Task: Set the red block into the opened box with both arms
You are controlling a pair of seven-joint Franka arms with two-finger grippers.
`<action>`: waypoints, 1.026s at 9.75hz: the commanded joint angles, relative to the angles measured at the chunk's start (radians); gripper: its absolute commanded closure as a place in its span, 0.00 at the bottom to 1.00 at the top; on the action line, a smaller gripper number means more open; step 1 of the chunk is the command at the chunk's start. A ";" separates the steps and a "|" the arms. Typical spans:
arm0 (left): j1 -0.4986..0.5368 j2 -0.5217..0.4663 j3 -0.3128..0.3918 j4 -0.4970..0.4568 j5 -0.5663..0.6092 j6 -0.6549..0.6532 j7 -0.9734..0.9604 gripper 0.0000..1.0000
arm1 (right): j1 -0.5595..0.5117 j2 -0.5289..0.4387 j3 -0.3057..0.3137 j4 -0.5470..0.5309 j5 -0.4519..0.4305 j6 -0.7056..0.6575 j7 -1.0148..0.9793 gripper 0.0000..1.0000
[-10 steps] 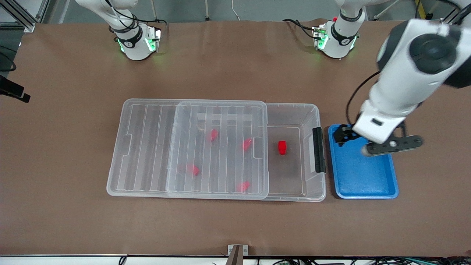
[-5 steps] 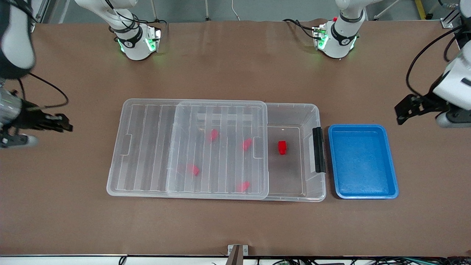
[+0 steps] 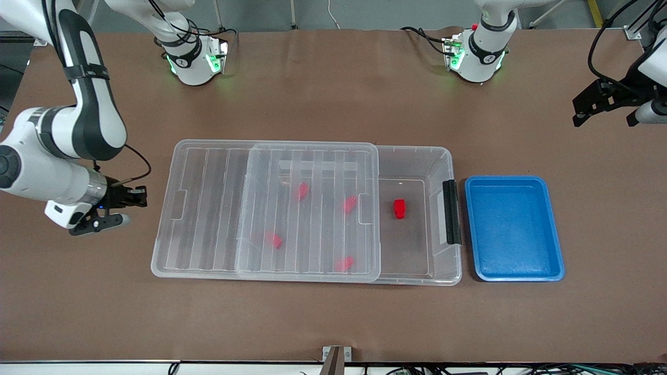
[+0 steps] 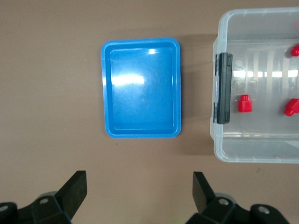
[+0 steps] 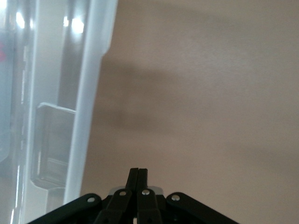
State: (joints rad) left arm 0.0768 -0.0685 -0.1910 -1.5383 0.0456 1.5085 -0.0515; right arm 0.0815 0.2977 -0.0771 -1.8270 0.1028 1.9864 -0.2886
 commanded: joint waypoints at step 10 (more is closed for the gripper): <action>-0.019 -0.063 0.009 -0.111 -0.069 -0.018 -0.004 0.00 | 0.067 0.052 0.178 -0.003 0.120 0.084 0.222 1.00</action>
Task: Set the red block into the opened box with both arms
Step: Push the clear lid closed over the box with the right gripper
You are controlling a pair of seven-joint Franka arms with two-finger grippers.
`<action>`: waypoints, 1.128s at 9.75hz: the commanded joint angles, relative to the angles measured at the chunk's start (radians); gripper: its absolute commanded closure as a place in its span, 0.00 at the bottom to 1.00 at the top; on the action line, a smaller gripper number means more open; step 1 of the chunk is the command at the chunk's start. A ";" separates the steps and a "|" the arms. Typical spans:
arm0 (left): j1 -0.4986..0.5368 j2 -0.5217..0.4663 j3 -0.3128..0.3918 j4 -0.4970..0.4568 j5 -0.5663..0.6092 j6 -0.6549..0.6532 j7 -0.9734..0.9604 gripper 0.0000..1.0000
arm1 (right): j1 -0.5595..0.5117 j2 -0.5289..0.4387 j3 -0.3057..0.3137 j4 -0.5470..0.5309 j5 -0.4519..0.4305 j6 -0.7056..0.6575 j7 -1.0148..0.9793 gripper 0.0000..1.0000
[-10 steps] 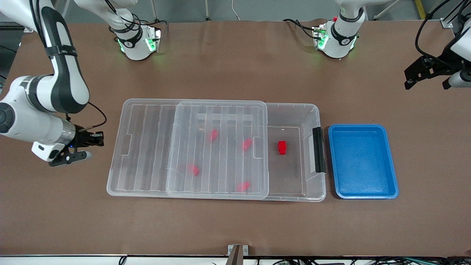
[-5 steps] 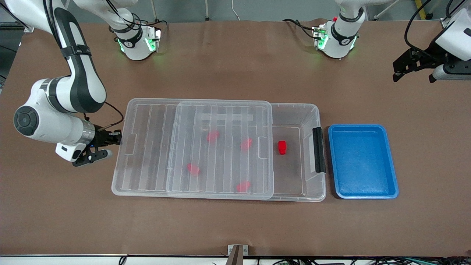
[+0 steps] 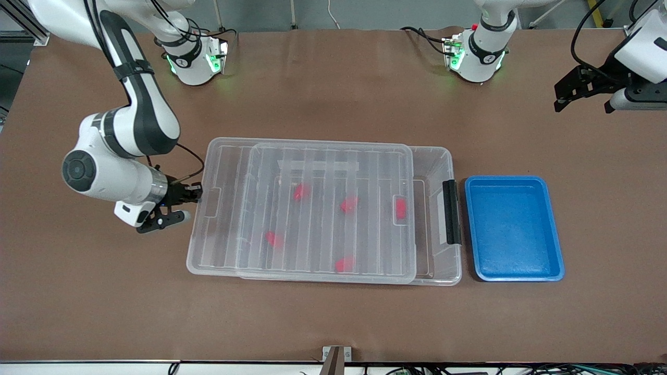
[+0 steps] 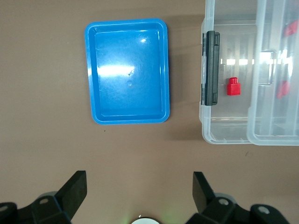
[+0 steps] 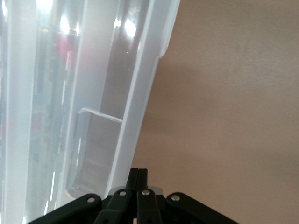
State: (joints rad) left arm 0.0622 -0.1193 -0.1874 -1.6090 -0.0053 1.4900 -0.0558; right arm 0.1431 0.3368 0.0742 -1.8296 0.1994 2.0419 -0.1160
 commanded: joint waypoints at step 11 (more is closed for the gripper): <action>-0.001 0.003 0.005 -0.037 -0.018 0.007 0.002 0.00 | 0.015 0.022 0.030 0.036 0.017 0.018 0.084 0.95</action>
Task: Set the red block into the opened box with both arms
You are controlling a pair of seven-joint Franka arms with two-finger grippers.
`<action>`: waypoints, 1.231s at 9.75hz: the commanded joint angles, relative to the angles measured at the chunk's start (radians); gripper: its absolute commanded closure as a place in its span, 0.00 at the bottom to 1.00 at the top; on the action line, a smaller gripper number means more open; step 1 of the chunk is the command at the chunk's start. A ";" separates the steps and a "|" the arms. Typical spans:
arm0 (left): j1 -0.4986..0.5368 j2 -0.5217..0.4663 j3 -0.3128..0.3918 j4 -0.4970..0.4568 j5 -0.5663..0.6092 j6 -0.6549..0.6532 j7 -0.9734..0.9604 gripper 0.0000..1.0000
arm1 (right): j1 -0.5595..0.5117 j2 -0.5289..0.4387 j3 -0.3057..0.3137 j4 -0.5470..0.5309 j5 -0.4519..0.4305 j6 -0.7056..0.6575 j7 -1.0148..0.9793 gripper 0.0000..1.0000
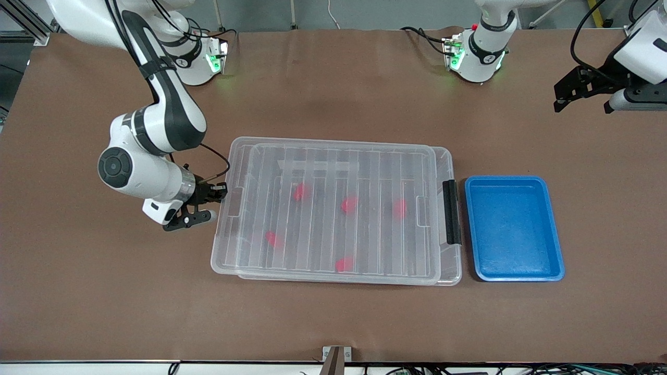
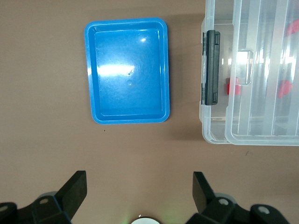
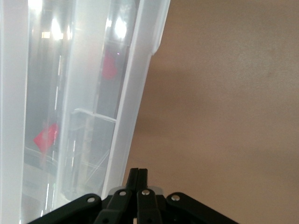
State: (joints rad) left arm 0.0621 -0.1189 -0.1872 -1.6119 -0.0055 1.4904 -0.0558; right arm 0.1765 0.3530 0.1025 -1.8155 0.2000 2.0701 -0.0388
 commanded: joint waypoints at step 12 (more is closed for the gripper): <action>0.002 -0.008 0.006 -0.033 -0.019 0.014 -0.003 0.00 | -0.224 -0.419 -0.216 0.278 -0.166 -0.619 0.050 0.00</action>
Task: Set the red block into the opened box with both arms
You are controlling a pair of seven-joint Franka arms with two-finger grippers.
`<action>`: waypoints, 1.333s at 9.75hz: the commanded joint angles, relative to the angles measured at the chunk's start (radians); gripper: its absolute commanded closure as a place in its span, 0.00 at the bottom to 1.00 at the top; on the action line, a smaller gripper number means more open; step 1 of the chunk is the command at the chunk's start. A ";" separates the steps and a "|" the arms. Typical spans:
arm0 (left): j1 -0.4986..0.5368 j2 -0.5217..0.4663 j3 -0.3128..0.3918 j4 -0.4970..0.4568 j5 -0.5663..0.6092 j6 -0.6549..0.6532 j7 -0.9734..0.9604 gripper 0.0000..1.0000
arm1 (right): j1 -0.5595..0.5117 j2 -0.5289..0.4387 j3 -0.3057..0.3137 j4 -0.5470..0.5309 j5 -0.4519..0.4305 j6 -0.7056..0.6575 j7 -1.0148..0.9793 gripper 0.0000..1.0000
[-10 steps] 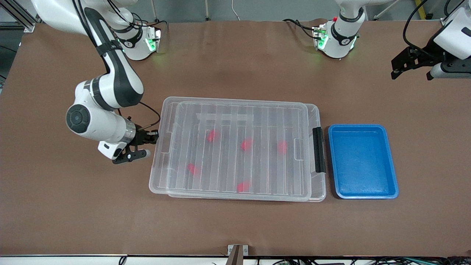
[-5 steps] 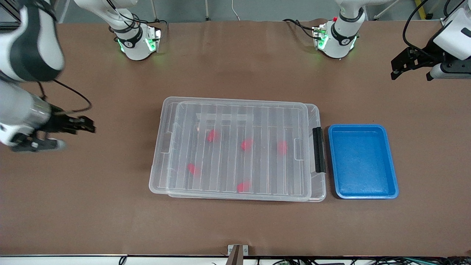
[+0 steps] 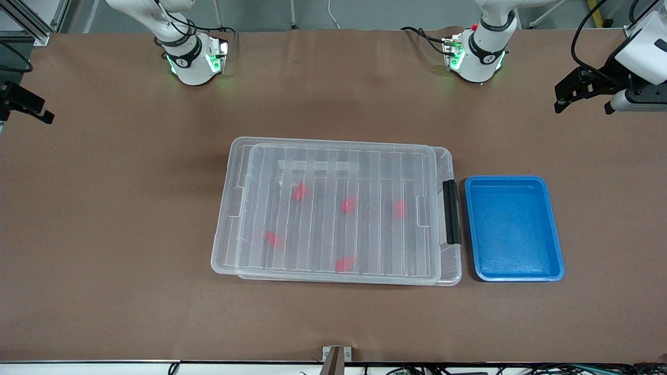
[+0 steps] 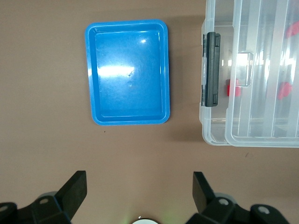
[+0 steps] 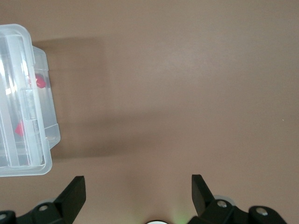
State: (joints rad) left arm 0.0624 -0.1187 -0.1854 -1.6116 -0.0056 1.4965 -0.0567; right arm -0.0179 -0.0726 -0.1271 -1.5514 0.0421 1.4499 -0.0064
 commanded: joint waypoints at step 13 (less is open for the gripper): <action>0.004 0.002 0.011 0.019 -0.004 -0.025 0.011 0.00 | -0.022 0.010 0.041 0.024 -0.087 0.001 -0.035 0.00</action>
